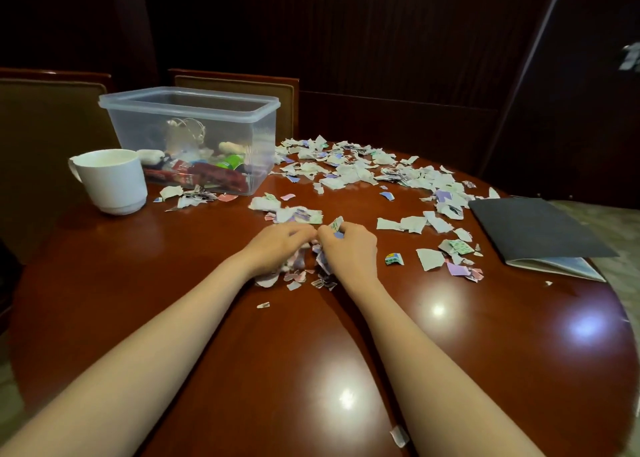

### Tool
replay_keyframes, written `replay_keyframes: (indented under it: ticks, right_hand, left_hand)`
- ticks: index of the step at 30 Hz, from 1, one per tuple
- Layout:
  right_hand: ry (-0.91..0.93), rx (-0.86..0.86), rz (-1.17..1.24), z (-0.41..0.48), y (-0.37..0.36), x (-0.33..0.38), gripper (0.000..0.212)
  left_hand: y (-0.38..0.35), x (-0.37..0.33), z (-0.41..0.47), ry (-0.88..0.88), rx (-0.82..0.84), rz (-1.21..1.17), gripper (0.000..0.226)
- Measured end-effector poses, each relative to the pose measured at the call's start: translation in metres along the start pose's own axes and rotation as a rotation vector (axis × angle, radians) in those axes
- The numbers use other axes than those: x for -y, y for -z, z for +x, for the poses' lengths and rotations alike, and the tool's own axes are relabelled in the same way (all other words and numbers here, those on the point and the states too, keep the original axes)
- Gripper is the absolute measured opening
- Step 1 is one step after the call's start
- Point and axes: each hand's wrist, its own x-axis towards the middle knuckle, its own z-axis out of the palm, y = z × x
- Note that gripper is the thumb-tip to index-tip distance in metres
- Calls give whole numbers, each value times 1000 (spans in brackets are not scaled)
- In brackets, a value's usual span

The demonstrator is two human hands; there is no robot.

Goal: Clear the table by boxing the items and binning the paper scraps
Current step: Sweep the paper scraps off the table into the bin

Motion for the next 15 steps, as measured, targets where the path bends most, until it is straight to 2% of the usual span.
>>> replay_keyframes:
  ticks: [3,5,6,8,10,13,15]
  right_hand:
    - [4,-7,45,0,1,-1,31]
    - [19,-8,30,-2,3,-2,24]
    - [25,-9,27,-2,4,-3,21]
    - [28,-17,42,-3,10,-5,19]
    - [35,-30,51,-3,16,-7,19]
    - [16,-56,84,-3,23,-11,22]
    - [-20,-58,77,-4,28,-11,25]
  left_hand:
    - [-3,-8,-24,-80,161,-163,52]
    - [-3,-13,-35,-111,243,-153,65]
    - [-3,-16,-39,-133,250,-55,78]
    - [-7,-21,-45,-200,214,296,94]
    - [-13,-25,-48,-211,122,418,80]
    - [-18,-26,-50,-235,12,362,35]
    - [-19,-29,-50,-243,-2,391,26]
